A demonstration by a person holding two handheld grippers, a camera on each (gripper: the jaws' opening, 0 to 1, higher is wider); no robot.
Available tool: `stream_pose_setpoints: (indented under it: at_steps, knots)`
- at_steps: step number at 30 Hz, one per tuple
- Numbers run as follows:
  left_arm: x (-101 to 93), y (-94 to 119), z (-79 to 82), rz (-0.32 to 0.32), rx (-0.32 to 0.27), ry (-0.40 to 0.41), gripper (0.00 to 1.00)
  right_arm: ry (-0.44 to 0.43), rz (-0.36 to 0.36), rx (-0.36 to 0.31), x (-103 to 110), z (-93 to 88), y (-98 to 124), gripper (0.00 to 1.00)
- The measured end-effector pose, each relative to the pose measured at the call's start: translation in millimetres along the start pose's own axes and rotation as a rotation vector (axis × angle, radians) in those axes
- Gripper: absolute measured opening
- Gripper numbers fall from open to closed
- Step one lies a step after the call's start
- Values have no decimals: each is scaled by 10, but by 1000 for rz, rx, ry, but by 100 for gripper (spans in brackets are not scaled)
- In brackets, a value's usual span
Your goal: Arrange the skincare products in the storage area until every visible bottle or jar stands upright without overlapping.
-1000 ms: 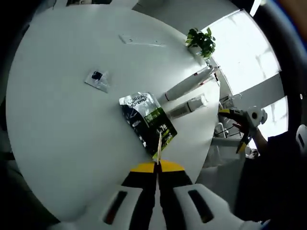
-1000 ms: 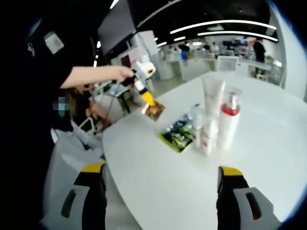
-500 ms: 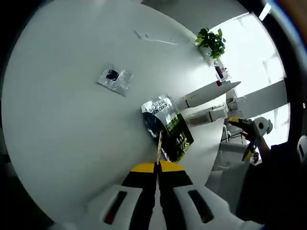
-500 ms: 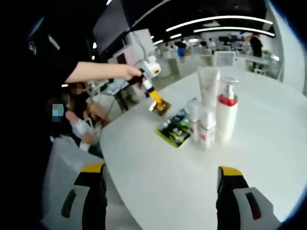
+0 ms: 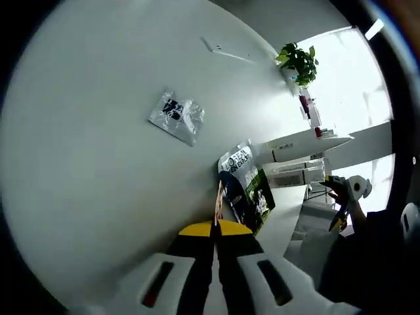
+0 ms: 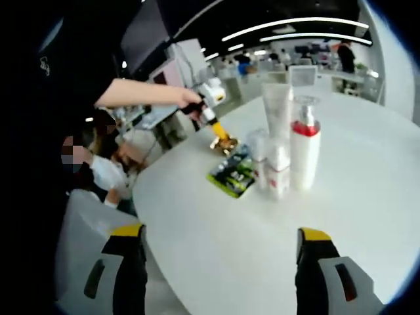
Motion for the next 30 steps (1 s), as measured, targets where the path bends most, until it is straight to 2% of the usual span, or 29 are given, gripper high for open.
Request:
stream_pose_setpoints:
  at_steps: [5, 6, 17, 18, 23, 26, 30]
  knots:
    - [73, -38, 11, 15, 12, 8, 1, -8, 2, 7, -16, -23, -27, 97]
    - [146, -36, 42, 12, 14, 17, 1, -10, 3, 6, -16, -27, -31, 96]
    - [300, -79, 139, 7, 14, 14, 2, -25, 11, 7, -33, -29, -82, 95]
    - [236, -105, 121, 9, 12, 9, 2, -24, 10, 7, -34, -28, -83, 95]
    - [219, -115, 119, 17, 14, -14, 4, -30, 10, 3, -34, -30, -81, 95]
    - [351, -86, 195, 39, 14, -47, 6, -34, 9, 4, -37, -41, -77, 95]
    - [385, -75, 215, 66, 29, -86, 9, -40, 8, 2, -44, -44, -76, 95]
Point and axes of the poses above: the point that each gripper's makers call its tool centre point, and the gripper's own axes: y roughly backward along the fingers, x roughly to its left, z roughly out of its top, the point moved 10 cm from there along y, roughly backward along the fingers, and after that the axes turned 5 degrees about -z, right-handed, at the moved point
